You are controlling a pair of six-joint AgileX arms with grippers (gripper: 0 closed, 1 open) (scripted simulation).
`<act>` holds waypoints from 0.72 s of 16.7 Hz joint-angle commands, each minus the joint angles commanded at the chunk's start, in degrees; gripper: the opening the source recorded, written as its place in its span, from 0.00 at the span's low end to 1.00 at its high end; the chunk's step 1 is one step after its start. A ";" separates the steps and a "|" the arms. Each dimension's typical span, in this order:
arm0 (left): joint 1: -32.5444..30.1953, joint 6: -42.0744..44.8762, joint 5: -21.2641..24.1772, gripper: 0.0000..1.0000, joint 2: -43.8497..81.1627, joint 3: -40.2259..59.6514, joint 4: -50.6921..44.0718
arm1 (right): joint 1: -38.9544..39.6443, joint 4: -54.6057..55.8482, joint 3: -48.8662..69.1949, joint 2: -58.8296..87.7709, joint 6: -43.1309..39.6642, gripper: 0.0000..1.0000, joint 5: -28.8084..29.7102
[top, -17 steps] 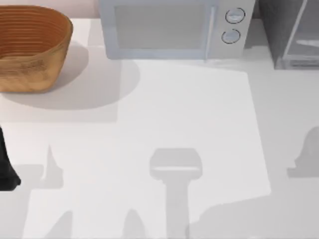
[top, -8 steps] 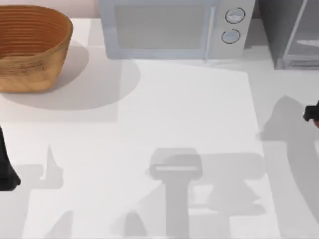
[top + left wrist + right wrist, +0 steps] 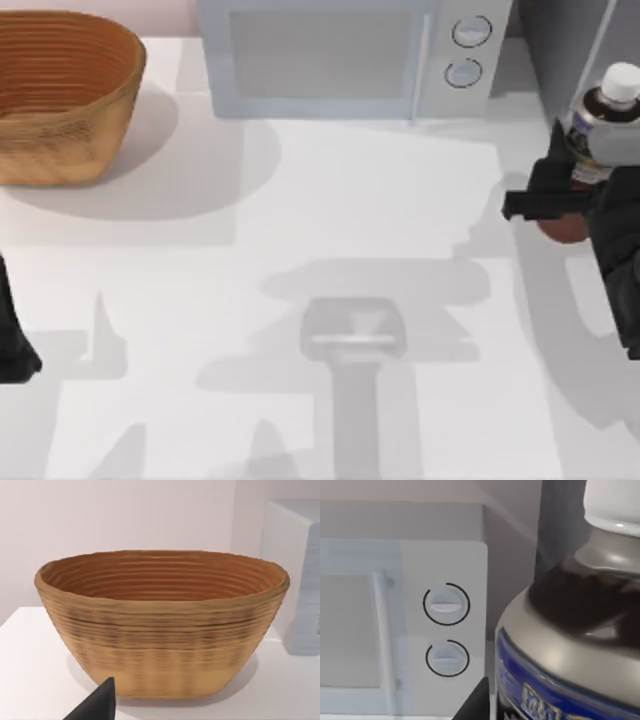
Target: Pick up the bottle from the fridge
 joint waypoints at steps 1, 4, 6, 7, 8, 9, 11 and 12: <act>0.00 0.00 0.00 1.00 0.00 0.00 0.00 | 0.65 1.65 0.61 2.02 0.00 0.00 0.65; 0.00 0.00 0.00 1.00 0.00 0.00 0.00 | 1.53 3.90 1.45 4.69 -0.01 0.00 1.54; 0.00 0.00 0.00 1.00 0.00 0.00 0.00 | 1.53 3.90 1.45 4.69 -0.01 0.00 1.54; 0.00 0.00 0.00 1.00 0.00 0.00 0.00 | 1.53 3.90 1.45 4.69 -0.01 0.00 1.54; 0.00 0.00 0.00 1.00 0.00 0.00 0.00 | 1.28 3.74 1.17 4.59 0.11 0.00 1.40; 0.00 0.00 0.00 1.00 0.00 0.00 0.00 | 1.23 3.82 1.25 4.76 0.08 0.00 1.36; 0.00 0.00 0.00 1.00 0.00 0.00 0.00 | 0.74 4.74 2.12 6.81 -0.16 0.00 0.96; 0.00 0.00 0.00 1.00 0.00 0.00 0.00 | 0.36 5.57 2.89 8.57 -0.26 0.00 0.67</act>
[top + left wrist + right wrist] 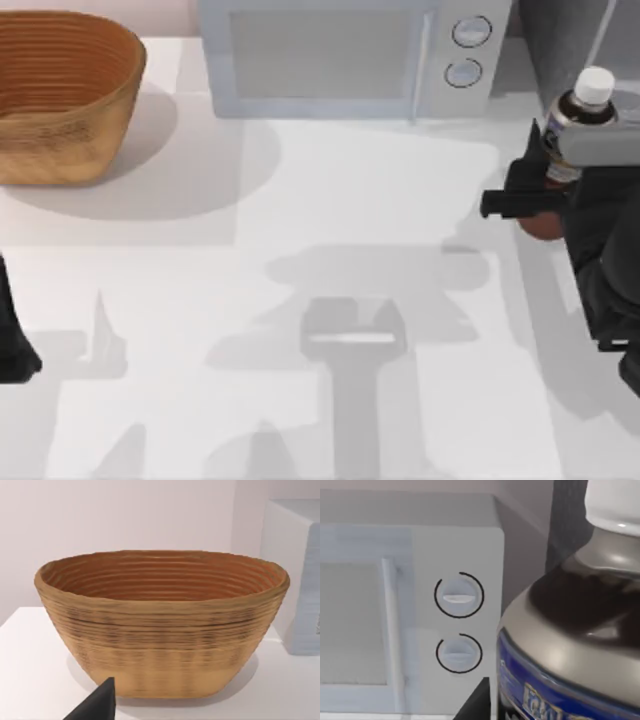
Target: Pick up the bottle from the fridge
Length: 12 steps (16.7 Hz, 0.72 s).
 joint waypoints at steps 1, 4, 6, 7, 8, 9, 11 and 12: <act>0.00 0.00 0.00 1.00 0.00 0.00 0.00 | -0.45 1.05 0.96 2.06 -0.05 0.00 -0.31; 0.00 0.00 0.00 1.00 0.00 0.00 0.00 | -1.95 4.45 4.27 8.51 0.04 0.00 -1.80; 0.00 0.00 0.00 1.00 0.00 0.00 0.00 | -2.88 6.42 6.31 12.26 0.12 0.00 -2.86; 0.00 0.00 0.00 1.00 0.00 0.00 0.00 | -3.22 7.18 7.08 13.57 0.14 0.00 -3.22; 0.00 0.00 0.00 1.00 0.00 0.00 0.00 | -3.41 7.66 7.55 14.38 0.15 0.00 -3.43; 0.00 0.00 0.00 1.00 0.00 0.00 0.00 | -3.47 7.80 7.69 14.62 0.15 0.00 -3.49; 0.00 0.00 0.00 1.00 0.00 0.00 0.00 | -3.47 7.80 7.69 14.62 0.15 0.00 -3.49; 0.00 0.00 0.00 1.00 0.00 0.00 0.00 | -3.47 7.80 7.69 14.62 0.15 0.00 -3.49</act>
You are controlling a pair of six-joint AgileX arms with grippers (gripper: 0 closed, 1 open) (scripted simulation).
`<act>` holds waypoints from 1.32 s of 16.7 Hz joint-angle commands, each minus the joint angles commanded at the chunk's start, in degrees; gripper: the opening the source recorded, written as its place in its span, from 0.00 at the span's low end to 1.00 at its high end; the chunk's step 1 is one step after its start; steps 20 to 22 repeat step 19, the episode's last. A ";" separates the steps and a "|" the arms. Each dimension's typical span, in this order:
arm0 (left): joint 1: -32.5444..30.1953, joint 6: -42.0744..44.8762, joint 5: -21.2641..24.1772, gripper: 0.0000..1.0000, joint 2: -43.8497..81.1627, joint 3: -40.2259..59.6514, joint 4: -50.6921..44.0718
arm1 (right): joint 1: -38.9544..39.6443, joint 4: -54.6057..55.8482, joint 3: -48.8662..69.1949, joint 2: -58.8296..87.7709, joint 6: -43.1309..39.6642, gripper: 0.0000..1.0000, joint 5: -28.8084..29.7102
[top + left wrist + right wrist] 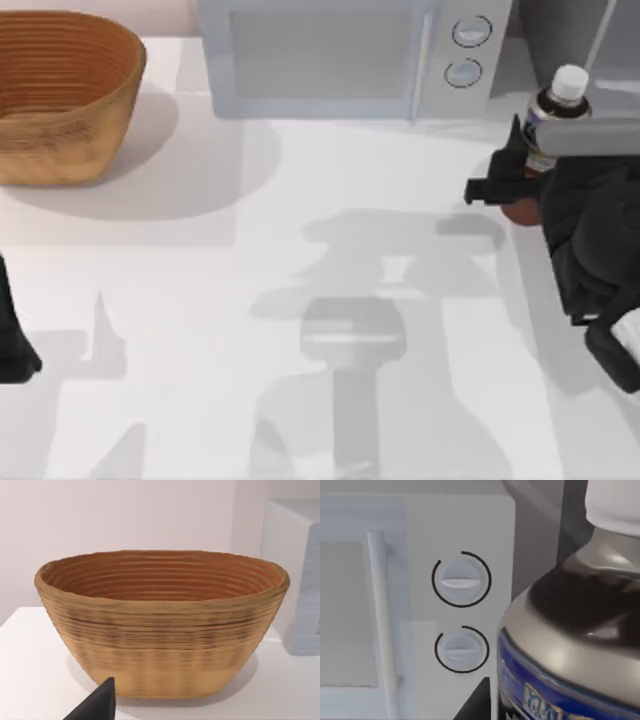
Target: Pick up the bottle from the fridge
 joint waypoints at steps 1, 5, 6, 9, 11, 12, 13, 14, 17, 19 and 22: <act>0.00 0.00 0.00 1.00 0.00 0.00 0.00 | 0.00 0.00 0.00 0.00 0.00 0.08 0.00; 0.00 0.00 0.00 1.00 0.00 0.00 0.00 | 0.00 0.00 0.00 0.00 0.00 0.38 0.00; 0.00 0.00 0.00 1.00 0.00 0.00 0.00 | 0.00 0.00 0.00 0.00 0.00 0.45 0.00; 0.00 0.00 0.00 1.00 0.00 0.00 0.00 | 0.00 0.00 0.00 0.00 0.00 0.68 0.00; 0.00 0.00 0.00 1.00 0.00 0.00 0.00 | 0.00 0.00 0.00 0.00 0.00 0.83 0.00; 0.00 0.00 0.00 1.00 0.00 0.00 0.00 | 0.00 0.00 0.00 0.00 0.00 0.90 0.00; 0.00 0.00 0.00 1.00 0.00 0.00 0.00 | 0.00 0.00 0.00 0.00 0.00 0.98 0.00; 0.00 0.00 0.00 1.00 0.00 0.00 0.00 | 0.00 0.00 0.00 0.00 0.00 1.00 0.00; 0.00 0.00 0.00 1.00 0.00 0.00 0.00 | 0.00 0.00 0.00 0.00 0.00 1.00 0.00; 0.00 0.00 0.00 1.00 0.00 0.00 0.00 | 0.00 0.00 0.00 0.00 0.00 1.00 0.00; 0.00 0.00 0.00 1.00 0.00 0.00 0.00 | 0.00 0.00 0.00 0.00 0.00 1.00 0.00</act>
